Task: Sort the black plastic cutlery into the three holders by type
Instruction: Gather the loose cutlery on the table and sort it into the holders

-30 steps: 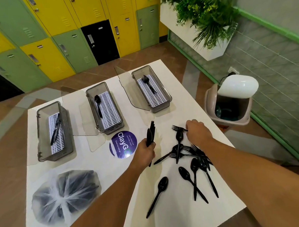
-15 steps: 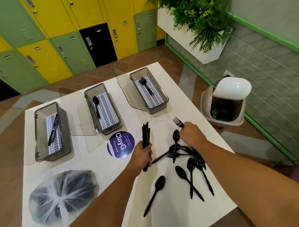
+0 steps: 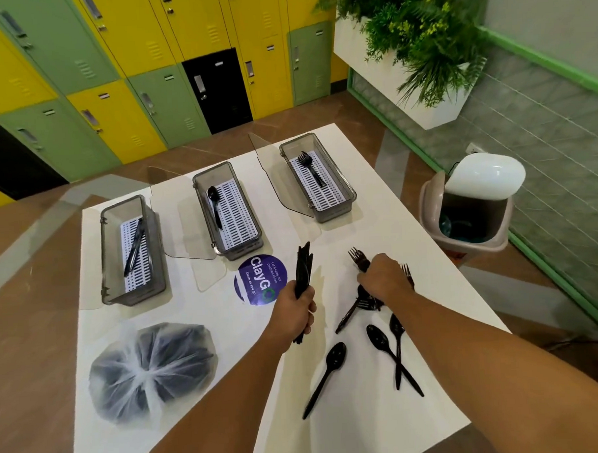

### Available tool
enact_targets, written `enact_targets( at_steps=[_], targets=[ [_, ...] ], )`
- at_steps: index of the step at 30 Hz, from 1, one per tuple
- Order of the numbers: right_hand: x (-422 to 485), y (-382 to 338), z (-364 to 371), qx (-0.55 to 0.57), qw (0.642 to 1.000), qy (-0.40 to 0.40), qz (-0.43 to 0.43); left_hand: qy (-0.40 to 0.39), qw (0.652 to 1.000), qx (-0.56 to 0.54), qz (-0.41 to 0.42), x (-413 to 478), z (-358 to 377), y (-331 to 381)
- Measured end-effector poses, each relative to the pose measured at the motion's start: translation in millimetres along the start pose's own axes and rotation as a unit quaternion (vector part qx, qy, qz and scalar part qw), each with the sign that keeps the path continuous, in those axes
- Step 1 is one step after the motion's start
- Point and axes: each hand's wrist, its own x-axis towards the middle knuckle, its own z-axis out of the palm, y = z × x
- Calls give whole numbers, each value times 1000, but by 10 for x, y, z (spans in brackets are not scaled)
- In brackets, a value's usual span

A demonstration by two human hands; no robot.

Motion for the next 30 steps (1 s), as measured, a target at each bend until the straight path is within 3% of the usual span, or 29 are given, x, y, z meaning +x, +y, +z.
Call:
enact_targets(
  at_steps=[4,10,13,17,25,30],
  targets=[
    [-23,-125,-40,62,997,6,-40,-1,1000,-28,4,-23,-24,12],
    [-315,-392,34,220,967,-103,-78,6,997,-79,10,-35,46,79],
    [-537,-448,205,232,959,-133,-96,4,995,-102,12,-62,84,96],
    [-772,-393,407,202,962,-109,-146,22,993,-119,8,-77,110,42],
    [-987,-46,373,313,929,-146,-129,-14,998,-58,1,-112,207,7],
    [-897,347,112,244,961,-61,-115,-32,999,-25,8,-83,367,-24]
  ],
)
